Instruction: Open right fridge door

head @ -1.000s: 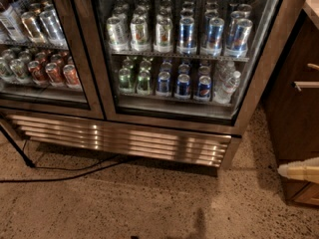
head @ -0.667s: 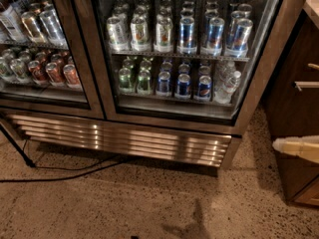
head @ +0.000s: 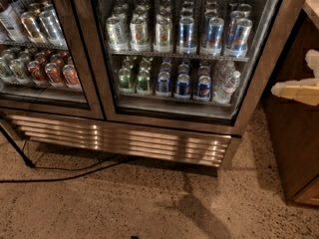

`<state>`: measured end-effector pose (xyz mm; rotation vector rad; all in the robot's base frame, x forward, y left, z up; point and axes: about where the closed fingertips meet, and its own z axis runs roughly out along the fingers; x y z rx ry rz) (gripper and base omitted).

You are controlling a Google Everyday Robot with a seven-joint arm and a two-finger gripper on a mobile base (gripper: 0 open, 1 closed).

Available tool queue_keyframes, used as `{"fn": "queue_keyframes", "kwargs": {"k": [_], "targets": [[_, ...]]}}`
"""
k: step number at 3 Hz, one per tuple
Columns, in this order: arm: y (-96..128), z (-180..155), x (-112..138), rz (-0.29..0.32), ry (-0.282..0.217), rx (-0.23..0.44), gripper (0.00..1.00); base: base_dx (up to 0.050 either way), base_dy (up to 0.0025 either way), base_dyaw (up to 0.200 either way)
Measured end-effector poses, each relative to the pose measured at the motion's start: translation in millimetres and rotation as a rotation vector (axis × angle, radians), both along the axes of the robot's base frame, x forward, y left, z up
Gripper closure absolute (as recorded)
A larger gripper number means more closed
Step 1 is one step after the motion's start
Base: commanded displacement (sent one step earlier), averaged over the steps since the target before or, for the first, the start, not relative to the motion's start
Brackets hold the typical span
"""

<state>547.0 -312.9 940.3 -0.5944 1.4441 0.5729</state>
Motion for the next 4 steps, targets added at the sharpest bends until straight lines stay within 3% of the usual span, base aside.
{"fn": "queue_keyframes", "kwargs": {"k": [2, 3, 4], "targets": [[6.3, 66.7, 56.1, 0.143, -0.106, -0.091, 0.0, 0.0, 0.0, 0.0], [-2.4, 93.9, 53.7, 0.152, -0.137, -0.157, 0.0, 0.0, 0.0, 0.0], [-2.3, 93.9, 53.7, 0.152, -0.137, -0.158, 0.0, 0.0, 0.0, 0.0]]}}
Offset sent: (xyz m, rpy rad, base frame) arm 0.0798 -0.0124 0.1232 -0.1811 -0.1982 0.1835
